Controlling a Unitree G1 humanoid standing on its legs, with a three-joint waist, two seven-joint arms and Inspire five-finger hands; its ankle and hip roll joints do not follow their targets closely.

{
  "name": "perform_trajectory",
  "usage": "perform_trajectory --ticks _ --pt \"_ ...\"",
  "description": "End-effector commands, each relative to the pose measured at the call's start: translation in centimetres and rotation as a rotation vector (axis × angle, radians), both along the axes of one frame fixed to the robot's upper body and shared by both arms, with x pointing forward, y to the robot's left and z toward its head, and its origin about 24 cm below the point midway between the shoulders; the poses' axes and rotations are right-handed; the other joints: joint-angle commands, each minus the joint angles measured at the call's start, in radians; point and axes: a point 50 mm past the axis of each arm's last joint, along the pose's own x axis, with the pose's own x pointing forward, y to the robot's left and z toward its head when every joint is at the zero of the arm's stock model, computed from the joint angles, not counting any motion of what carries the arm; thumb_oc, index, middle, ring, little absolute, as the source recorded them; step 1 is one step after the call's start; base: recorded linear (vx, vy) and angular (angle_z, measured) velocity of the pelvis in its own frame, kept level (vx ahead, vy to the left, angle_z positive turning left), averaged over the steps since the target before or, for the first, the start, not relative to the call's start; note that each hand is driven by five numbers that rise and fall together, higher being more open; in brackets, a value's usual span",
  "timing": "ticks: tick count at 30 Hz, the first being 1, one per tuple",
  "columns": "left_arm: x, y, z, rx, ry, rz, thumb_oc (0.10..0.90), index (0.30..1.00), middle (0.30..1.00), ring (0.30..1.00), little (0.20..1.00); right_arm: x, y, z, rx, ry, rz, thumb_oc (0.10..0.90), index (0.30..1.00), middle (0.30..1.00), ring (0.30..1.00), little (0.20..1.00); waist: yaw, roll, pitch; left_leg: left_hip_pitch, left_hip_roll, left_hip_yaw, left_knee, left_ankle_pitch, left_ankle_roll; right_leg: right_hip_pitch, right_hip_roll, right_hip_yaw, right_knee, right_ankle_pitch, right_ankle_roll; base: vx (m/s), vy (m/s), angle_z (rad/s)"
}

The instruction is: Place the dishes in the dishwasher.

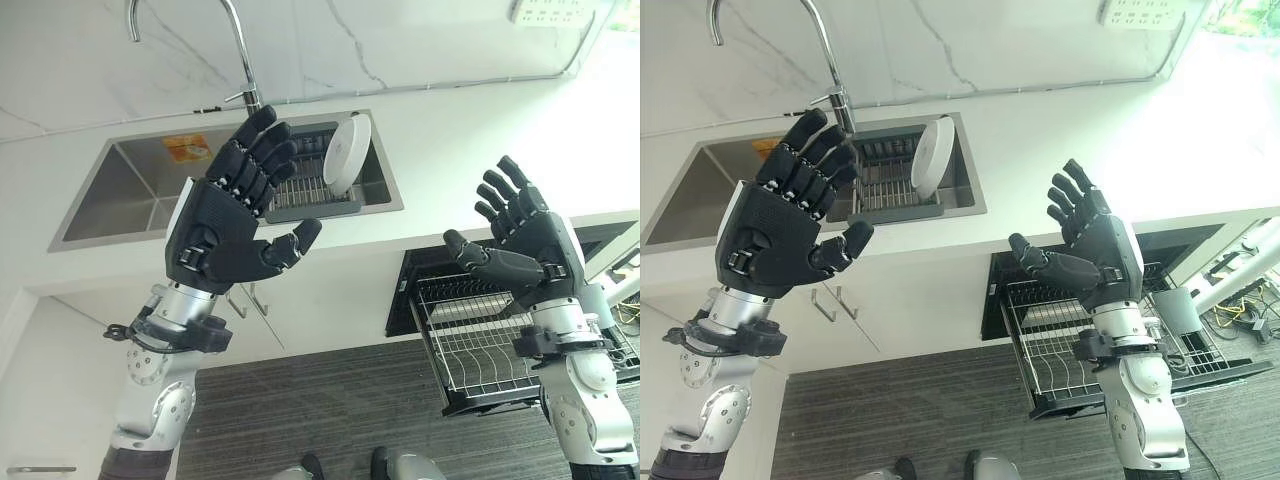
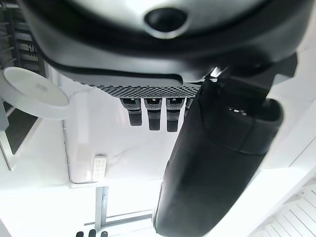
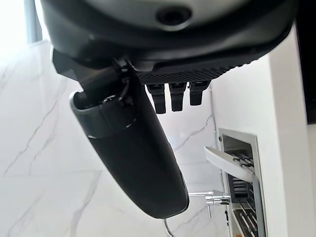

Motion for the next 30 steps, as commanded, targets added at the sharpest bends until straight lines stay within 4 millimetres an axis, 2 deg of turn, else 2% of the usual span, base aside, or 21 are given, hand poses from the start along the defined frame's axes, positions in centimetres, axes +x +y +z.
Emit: perform_trajectory --ticks 1,3,5,8,11,15,17,19,21,23,24,25,26,30 --pt "-2.2 -0.6 3.7 -0.065 -0.256 -0.049 0.800 0.900 0.900 0.900 0.900 -0.6 0.2 4.9 -0.037 -0.251 0.064 0.800 0.900 0.900 0.900 0.900 0.007 -0.041 -0.041 -0.024 -0.001 -0.017 0.095 -0.007 -0.048 0.062 -0.014 0.039 -0.138 0.064 0.088 0.07 0.033 0.05" --pt "-2.5 -0.3 3.3 -0.068 -0.250 -0.047 0.800 0.900 0.900 0.900 0.900 -0.4 0.5 4.7 -0.040 -0.241 0.073 0.800 0.900 0.900 0.900 0.900 0.007 -0.020 -0.037 -0.057 0.043 -0.013 0.095 -0.056 -0.045 0.063 -0.005 0.039 -0.138 0.061 0.098 0.09 0.120 0.04" --pt "-2.6 0.0 3.2 -0.067 -0.248 -0.043 0.800 0.900 0.900 0.900 0.900 -0.3 0.8 4.7 -0.037 -0.236 0.085 0.800 0.900 0.900 0.900 0.900 0.012 -0.001 -0.038 -0.108 0.075 -0.052 0.095 -0.050 -0.061 0.069 0.003 0.040 -0.138 0.051 0.102 0.11 0.181 0.10" --pt "-2.6 0.0 3.3 -0.061 -0.265 -0.042 0.800 0.900 0.900 0.900 0.900 -0.1 1.1 5.0 -0.050 -0.238 0.108 0.800 0.900 0.900 0.900 0.900 0.032 0.010 -0.045 -0.159 0.069 -0.118 0.095 -0.040 -0.076 0.082 0.009 0.040 -0.138 0.026 0.100 0.12 0.229 0.04" --pt "-2.9 0.0 3.6 -0.032 -0.296 -0.026 0.800 0.900 0.900 0.900 0.900 -0.5 0.7 5.9 -0.103 -0.294 0.060 0.800 0.900 0.900 0.900 0.900 0.040 0.014 -0.057 -0.149 0.054 -0.124 0.095 -0.056 -0.064 0.088 -0.012 0.024 -0.138 0.023 0.110 0.11 0.299 -0.18" --pt "-2.3 -0.4 4.8 -0.025 -0.326 -0.035 0.800 0.900 0.900 0.900 0.900 -0.6 1.4 6.8 -0.109 -0.355 0.078 0.800 0.900 0.900 0.900 0.900 0.048 -0.005 -0.064 -0.110 0.009 -0.141 0.095 -0.094 -0.041 0.079 -0.069 -0.002 -0.138 0.054 0.144 0.09 0.273 0.02" --pt "-2.0 -0.4 5.2 -0.007 -0.322 -0.035 0.800 0.900 0.900 0.900 0.900 -0.9 2.0 7.6 -0.082 -0.432 0.091 0.800 0.900 0.900 0.900 0.900 0.067 -0.027 -0.066 -0.092 -0.034 -0.160 0.095 -0.125 -0.011 0.086 -0.114 -0.026 -0.138 0.080 0.172 0.20 0.398 0.18" --pt "-2.0 -0.2 5.0 -0.001 -0.309 -0.042 0.800 0.900 0.900 0.900 0.900 -1.0 1.7 7.3 -0.053 -0.433 0.075 0.800 0.900 0.900 0.900 0.900 0.077 -0.027 -0.069 -0.092 -0.053 -0.174 0.095 -0.132 0.014 0.117 -0.111 -0.036 -0.138 0.090 0.172 0.20 0.335 0.11" --pt "-1.9 -0.4 4.7 0.022 -0.305 -0.044 0.800 0.900 0.900 0.900 0.900 -0.8 1.6 6.2 0.052 -0.389 0.114 0.800 0.900 0.900 0.900 0.900 0.056 -0.023 -0.055 -0.088 -0.066 -0.201 0.095 -0.132 0.040 0.125 -0.075 -0.024 -0.138 0.192 0.170 0.16 0.210 0.01" --pt "-1.7 -0.4 4.9 0.021 -0.301 -0.045 0.800 0.900 0.900 0.900 0.900 -0.6 1.5 5.5 0.060 -0.347 0.106 0.800 0.900 0.900 0.900 0.900 0.040 -0.033 -0.045 -0.090 -0.075 -0.213 0.095 -0.128 0.034 0.072 -0.061 0.012 -0.138 0.140 0.160 0.10 -0.020 0.07" --pt "-1.5 -0.4 4.9 0.027 -0.298 -0.038 0.800 0.900 0.900 0.900 0.900 -0.4 1.5 5.2 0.057 -0.329 0.112 0.800 0.900 0.900 0.900 0.900 0.028 -0.043 -0.040 -0.084 -0.081 -0.204 0.095 -0.136 0.030 0.012 -0.064 0.045 -0.138 0.131 0.164 0.12 -0.163 0.08" --pt "-1.4 -0.7 4.9 0.037 -0.305 -0.028 0.800 0.900 0.900 0.900 0.900 -0.2 1.7 5.1 0.045 -0.319 0.095 0.800 0.900 0.900 0.900 0.900 0.017 -0.047 -0.036 -0.072 -0.083 -0.198 0.095 -0.151 0.034 -0.040 -0.070 0.075 -0.138 0.170 0.176 0.16 -0.235 0.08" --pt "-1.4 -0.7 4.8 0.039 -0.310 -0.011 0.800 0.900 0.900 0.900 0.900 0.0 1.6 5.5 0.049 -0.321 0.083 0.800 0.900 0.900 0.900 0.900 0.016 -0.049 -0.037 -0.058 -0.079 -0.190 0.095 -0.167 0.038 -0.051 -0.068 0.075 -0.138 0.173 0.180 0.16 -0.307 0.24" --pt "-0.8 -1.7 4.2 0.022 -0.264 0.010 0.800 0.900 0.900 0.900 0.900 1.1 1.8 7.4 0.003 -0.359 0.066 0.800 0.900 0.900 0.900 0.900 0.037 -0.049 -0.071 -0.032 -0.059 -0.149 0.095 -0.194 0.037 -0.011 -0.045 0.059 -0.138 0.114 0.150 0.12 -0.229 0.15"
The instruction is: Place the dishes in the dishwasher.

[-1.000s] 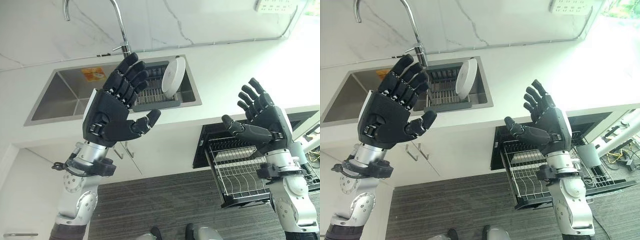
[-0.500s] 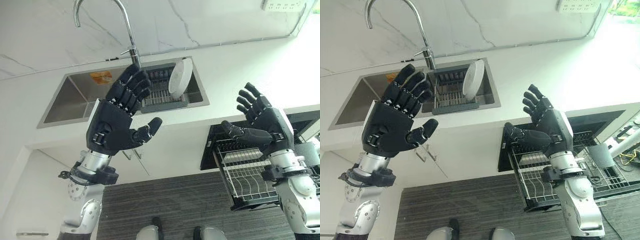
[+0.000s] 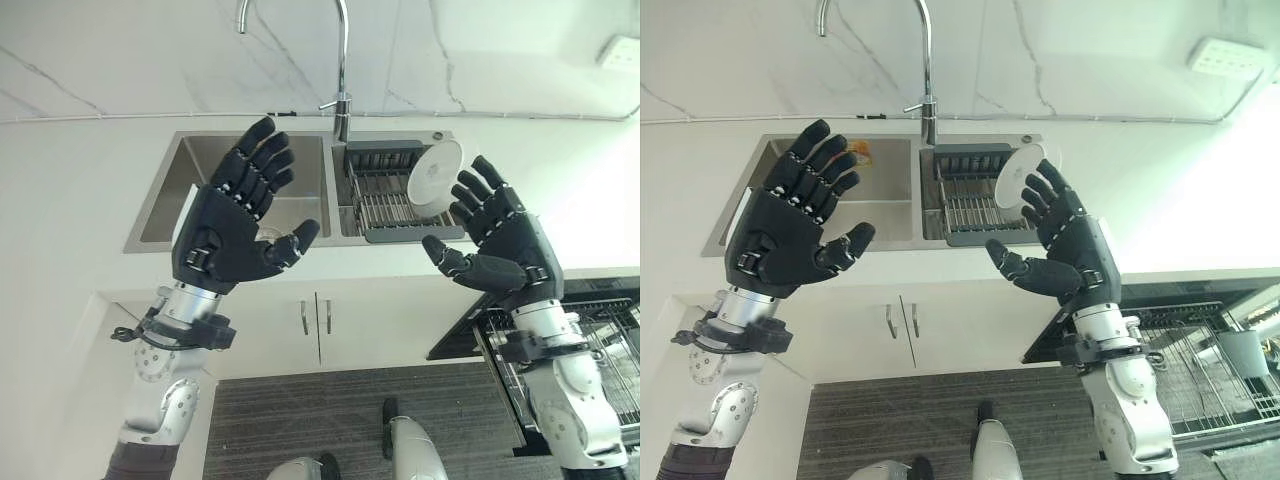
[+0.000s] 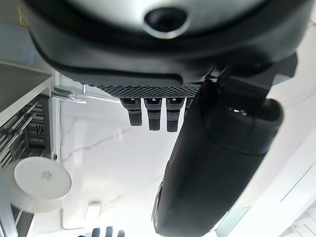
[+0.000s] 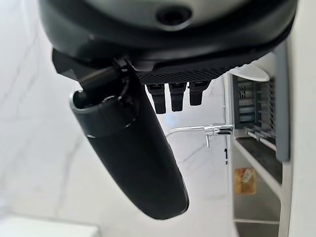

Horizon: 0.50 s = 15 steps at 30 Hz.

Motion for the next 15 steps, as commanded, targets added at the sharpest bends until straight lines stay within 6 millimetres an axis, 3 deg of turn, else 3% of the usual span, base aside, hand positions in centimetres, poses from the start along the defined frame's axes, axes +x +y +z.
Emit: perform_trajectory --ticks 1,7,15 --pt "-1.2 -1.0 4.3 0.023 -0.259 -0.013 0.800 0.900 0.900 0.900 0.900 0.2 0.1 5.2 0.045 -0.288 -0.017 0.800 0.900 0.900 0.900 0.900 0.010 0.019 -0.094 0.019 0.084 -0.098 -0.059 -0.053 -0.116 0.142 0.031 -0.028 -0.096 -0.043 0.038 0.09 -0.139 0.01" --pt "-0.9 -1.2 2.3 0.093 -0.142 -0.074 0.800 0.900 0.900 0.900 0.900 1.0 -1.2 5.7 0.048 -0.272 -0.088 0.800 0.900 0.900 0.900 0.900 0.019 0.030 -0.110 0.031 0.109 -0.090 -0.059 -0.054 -0.130 0.180 0.051 -0.038 -0.096 -0.078 0.020 0.08 -0.115 0.04" --pt "-0.9 -1.0 1.9 0.085 -0.118 -0.100 0.800 0.900 0.900 0.900 0.900 2.0 -2.2 5.6 0.076 -0.242 -0.165 0.800 0.900 0.900 0.900 0.900 0.028 0.036 -0.119 0.035 0.112 -0.105 -0.059 -0.049 -0.138 0.196 0.061 -0.038 -0.096 -0.090 0.012 0.05 -0.036 -0.01"
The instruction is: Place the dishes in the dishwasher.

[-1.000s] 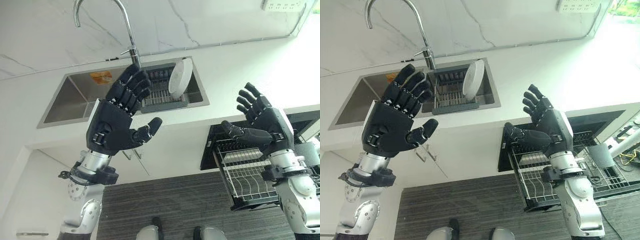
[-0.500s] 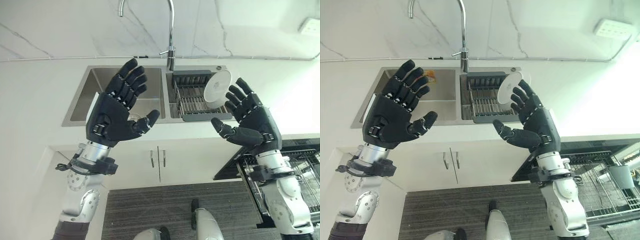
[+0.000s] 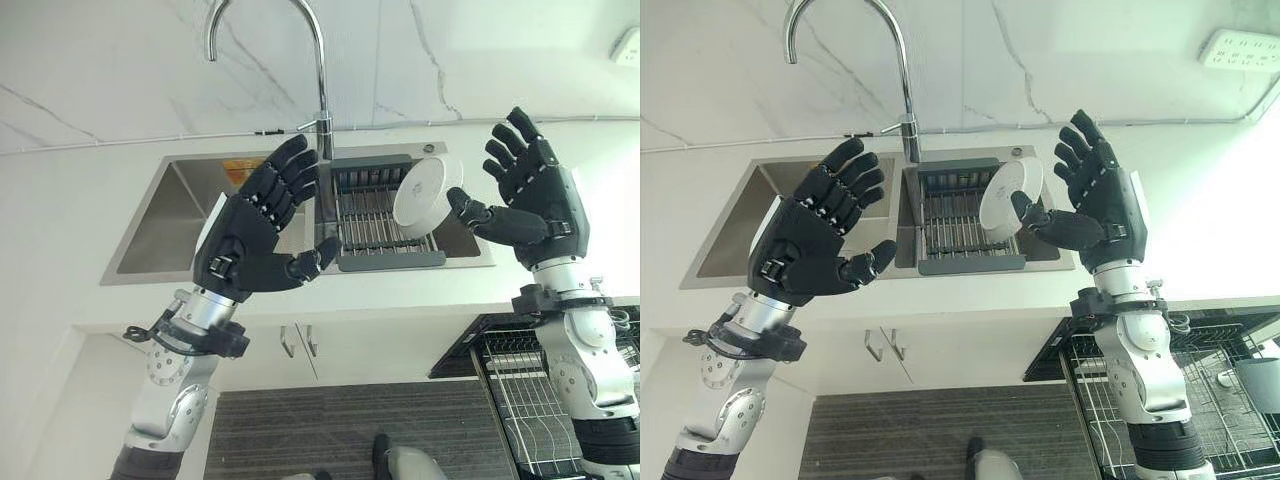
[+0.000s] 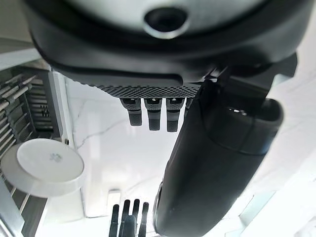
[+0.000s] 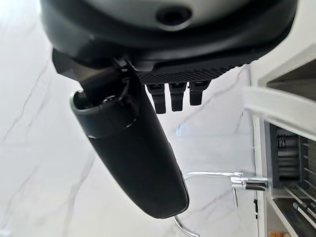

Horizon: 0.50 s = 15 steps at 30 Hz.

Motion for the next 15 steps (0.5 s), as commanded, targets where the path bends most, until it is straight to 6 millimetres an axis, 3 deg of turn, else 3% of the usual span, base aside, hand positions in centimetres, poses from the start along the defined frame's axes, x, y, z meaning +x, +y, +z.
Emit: perform_trajectory --ticks 1,15 --pt "-0.8 -0.2 3.0 0.010 -0.171 -0.050 0.800 0.900 0.900 0.900 0.900 -0.3 -0.8 4.2 0.022 -0.210 -0.039 0.800 0.900 0.900 0.900 0.900 0.027 -0.033 -0.092 -0.074 0.045 -0.062 0.073 -0.086 -0.045 0.103 -0.030 0.002 -0.051 -0.107 0.135 0.02 -0.026 0.06" --pt "0.2 -0.3 3.8 0.005 -0.187 -0.050 0.800 0.900 0.900 0.900 0.900 3.1 -2.3 2.0 0.183 -0.032 -0.100 0.800 0.900 0.900 0.900 0.900 0.039 -0.037 -0.107 -0.066 0.052 -0.065 0.073 -0.087 -0.053 0.122 -0.032 -0.016 -0.051 -0.121 0.128 0.01 -0.007 0.02"
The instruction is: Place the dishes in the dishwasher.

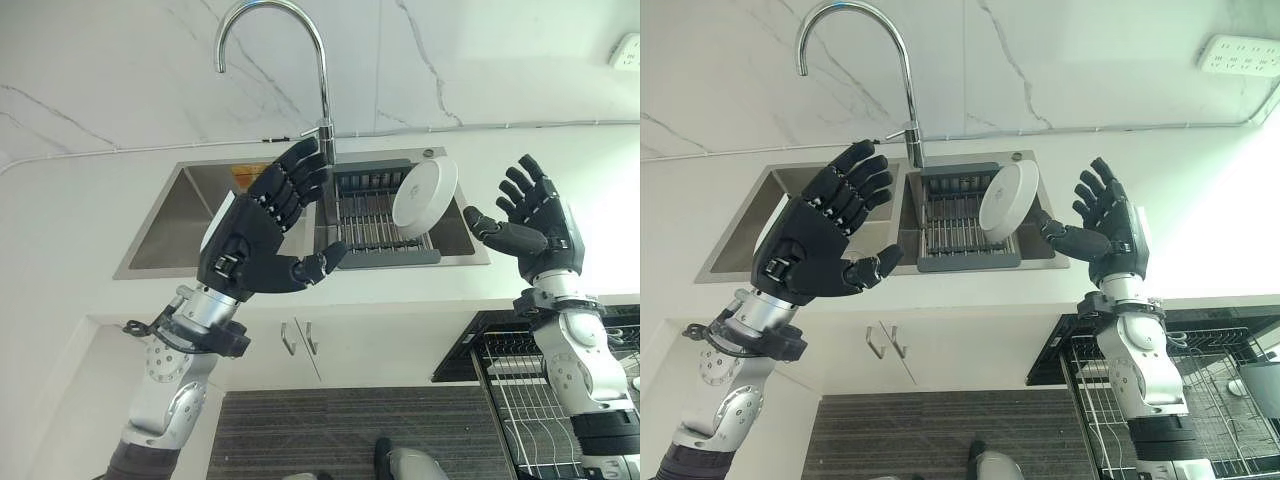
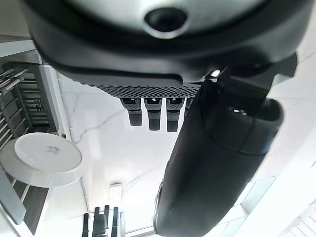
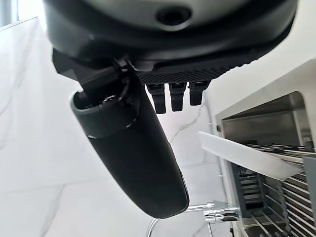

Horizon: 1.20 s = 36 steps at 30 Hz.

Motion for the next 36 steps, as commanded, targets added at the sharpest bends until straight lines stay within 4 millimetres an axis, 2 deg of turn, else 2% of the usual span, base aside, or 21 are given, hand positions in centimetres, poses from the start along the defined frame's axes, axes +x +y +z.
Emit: perform_trajectory --ticks 1,5,10,16,19,36 --pt "-0.3 -0.1 3.1 -0.034 -0.170 -0.031 0.800 0.900 0.900 0.900 0.900 1.4 0.3 5.6 0.081 -0.235 0.016 0.800 0.900 0.900 0.900 0.900 0.023 -0.045 -0.102 -0.043 0.043 -0.051 0.041 -0.089 -0.046 0.129 -0.034 -0.002 -0.054 -0.117 0.130 0.00 0.000 0.00" --pt "-0.1 0.1 3.3 -0.051 -0.170 -0.019 0.800 0.900 0.900 0.900 0.900 2.2 -0.5 4.8 0.144 -0.160 -0.006 0.800 0.900 0.900 0.900 0.900 0.028 -0.046 -0.103 -0.041 0.043 -0.053 0.041 -0.089 -0.047 0.134 -0.030 -0.003 -0.054 -0.122 0.125 0.00 0.000 0.00" --pt "0.3 -0.1 3.4 -0.059 -0.158 -0.026 0.800 0.900 0.900 0.900 0.900 3.3 -0.9 4.7 0.139 -0.104 -0.024 0.800 0.900 0.900 0.900 0.900 0.038 -0.048 -0.104 -0.039 0.041 -0.059 0.041 -0.089 -0.048 0.141 -0.029 -0.007 -0.054 -0.125 0.122 0.00 0.000 0.00" --pt "0.6 -0.2 3.6 -0.061 -0.155 -0.033 0.800 0.900 0.900 0.900 0.900 4.3 -0.8 4.1 0.169 -0.056 0.029 0.800 0.900 0.900 0.900 0.900 0.045 -0.050 -0.105 -0.038 0.041 -0.061 0.041 -0.088 -0.050 0.149 -0.030 -0.016 -0.054 -0.129 0.119 -0.01 0.007 0.04" --pt "0.6 0.1 3.3 -0.099 -0.129 -0.044 0.800 0.900 0.900 0.900 0.900 4.4 -0.7 3.8 0.237 -0.048 0.081 0.800 0.900 0.900 0.900 0.900 0.050 -0.048 -0.107 -0.036 0.039 -0.066 0.041 -0.087 -0.051 0.153 -0.032 -0.019 -0.054 -0.131 0.118 0.00 0.022 0.04" --pt "1.0 0.3 3.2 -0.103 -0.105 -0.039 0.800 0.900 0.900 0.900 0.900 5.4 -1.3 3.5 0.253 0.029 0.134 0.800 0.900 0.900 0.900 0.900 0.062 -0.051 -0.110 -0.038 0.037 -0.069 0.041 -0.084 -0.054 0.158 -0.040 -0.031 -0.054 -0.133 0.122 0.00 0.001 0.00"
